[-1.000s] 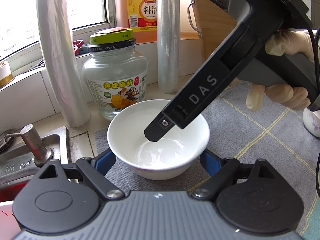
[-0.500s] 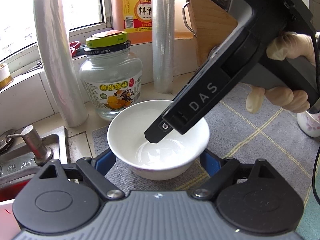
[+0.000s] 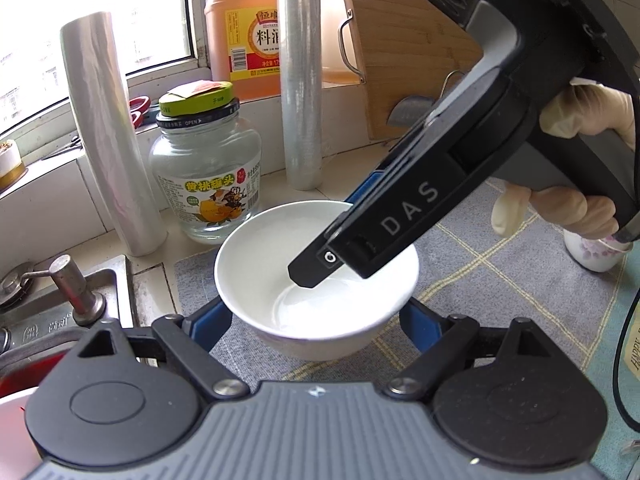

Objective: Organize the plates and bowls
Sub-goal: 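Lift and carry the white bowl with both grippers toward the nested bowls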

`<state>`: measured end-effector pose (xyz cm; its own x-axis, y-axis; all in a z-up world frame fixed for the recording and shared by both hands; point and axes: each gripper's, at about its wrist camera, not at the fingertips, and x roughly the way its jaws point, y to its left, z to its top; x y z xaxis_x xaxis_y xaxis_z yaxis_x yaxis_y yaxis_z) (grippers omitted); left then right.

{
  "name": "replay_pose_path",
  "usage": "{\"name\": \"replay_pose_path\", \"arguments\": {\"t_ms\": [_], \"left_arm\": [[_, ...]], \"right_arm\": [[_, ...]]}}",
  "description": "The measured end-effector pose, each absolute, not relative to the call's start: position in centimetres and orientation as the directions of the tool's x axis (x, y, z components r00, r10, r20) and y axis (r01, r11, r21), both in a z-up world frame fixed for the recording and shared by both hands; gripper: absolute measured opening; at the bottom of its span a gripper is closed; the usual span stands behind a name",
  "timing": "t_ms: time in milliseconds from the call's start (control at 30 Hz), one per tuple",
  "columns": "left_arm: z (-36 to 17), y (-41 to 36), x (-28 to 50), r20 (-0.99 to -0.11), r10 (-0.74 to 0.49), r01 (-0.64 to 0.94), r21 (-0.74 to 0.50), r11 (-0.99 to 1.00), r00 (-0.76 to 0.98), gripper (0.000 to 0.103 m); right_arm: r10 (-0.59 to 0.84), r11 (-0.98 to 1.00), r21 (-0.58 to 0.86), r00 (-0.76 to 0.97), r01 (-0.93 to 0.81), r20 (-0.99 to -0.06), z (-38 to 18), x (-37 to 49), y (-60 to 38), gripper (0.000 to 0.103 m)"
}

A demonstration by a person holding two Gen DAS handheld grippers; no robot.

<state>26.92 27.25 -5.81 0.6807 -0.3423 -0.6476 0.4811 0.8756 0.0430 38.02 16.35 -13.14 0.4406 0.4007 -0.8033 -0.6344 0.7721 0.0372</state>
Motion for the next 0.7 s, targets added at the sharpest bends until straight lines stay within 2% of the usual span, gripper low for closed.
{"name": "replay_pose_path", "arguments": {"t_ms": [700], "left_arm": [[-3.5,25.1,22.6,-0.660,-0.407,0.580,0.053,0.813,0.631,0.090]], "right_arm": [[0.348,0.835,0.006,0.518,-0.551,-0.781,-11.3,31.3,13.4,0.066]]}}
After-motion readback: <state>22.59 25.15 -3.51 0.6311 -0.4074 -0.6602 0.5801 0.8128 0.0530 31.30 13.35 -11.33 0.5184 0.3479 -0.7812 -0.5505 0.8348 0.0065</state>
